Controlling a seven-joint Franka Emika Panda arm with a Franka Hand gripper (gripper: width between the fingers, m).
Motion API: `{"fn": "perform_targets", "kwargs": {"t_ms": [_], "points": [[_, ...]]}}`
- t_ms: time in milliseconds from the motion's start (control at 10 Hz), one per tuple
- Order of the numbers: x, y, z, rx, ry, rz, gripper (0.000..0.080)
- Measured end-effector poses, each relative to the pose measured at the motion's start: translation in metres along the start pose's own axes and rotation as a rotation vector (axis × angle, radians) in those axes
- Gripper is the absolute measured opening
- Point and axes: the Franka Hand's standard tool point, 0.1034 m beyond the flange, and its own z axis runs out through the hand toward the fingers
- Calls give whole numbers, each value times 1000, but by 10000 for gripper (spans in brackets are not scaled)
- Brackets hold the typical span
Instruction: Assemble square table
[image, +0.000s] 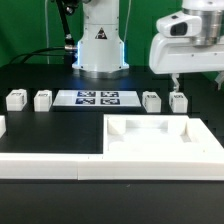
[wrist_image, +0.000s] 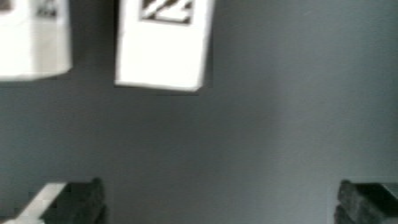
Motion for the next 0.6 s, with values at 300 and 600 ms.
{"fn": "perform_targets", "kwargs": {"t_ms": [300,600], "points": [[-2,2,0,-6,-41,-1,648],[-19,4,9,-42,-333,16,648]]}}
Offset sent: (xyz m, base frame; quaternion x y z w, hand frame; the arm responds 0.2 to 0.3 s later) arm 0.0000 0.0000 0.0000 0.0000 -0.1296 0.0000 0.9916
